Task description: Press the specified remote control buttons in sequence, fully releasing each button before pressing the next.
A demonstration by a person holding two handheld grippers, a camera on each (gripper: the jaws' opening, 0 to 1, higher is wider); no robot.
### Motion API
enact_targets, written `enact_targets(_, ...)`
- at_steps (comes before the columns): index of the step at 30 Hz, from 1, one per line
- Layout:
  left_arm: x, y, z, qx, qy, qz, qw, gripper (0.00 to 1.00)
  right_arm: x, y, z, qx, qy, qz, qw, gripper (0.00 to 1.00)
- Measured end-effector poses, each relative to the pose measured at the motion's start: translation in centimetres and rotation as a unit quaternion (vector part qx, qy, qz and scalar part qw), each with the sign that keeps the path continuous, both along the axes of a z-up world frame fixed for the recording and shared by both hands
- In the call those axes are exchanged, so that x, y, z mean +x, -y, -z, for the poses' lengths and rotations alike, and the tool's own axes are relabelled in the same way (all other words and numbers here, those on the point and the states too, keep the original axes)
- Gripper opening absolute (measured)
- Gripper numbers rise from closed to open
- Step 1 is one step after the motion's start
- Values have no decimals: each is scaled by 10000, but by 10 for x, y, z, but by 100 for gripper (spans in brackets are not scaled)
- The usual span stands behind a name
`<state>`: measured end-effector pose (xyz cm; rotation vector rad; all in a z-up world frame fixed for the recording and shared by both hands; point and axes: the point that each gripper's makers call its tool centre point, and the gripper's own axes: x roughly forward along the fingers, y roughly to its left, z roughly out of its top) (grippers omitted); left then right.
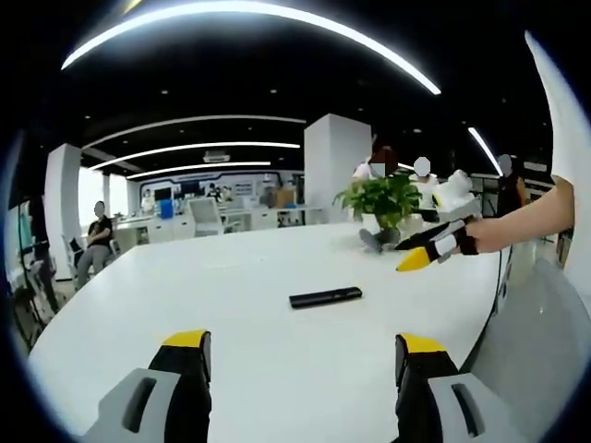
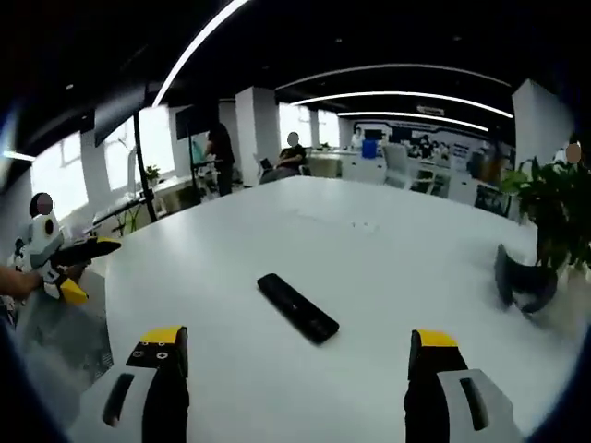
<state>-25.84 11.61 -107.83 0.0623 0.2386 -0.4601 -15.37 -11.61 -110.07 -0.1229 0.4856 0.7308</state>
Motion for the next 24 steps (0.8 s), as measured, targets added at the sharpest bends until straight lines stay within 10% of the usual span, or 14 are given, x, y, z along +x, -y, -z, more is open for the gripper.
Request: enact_targets(24, -1, 0, 1, 98, 4, 16, 10000, 83, -84, 39, -18, 178, 278, 837, 9959, 99)
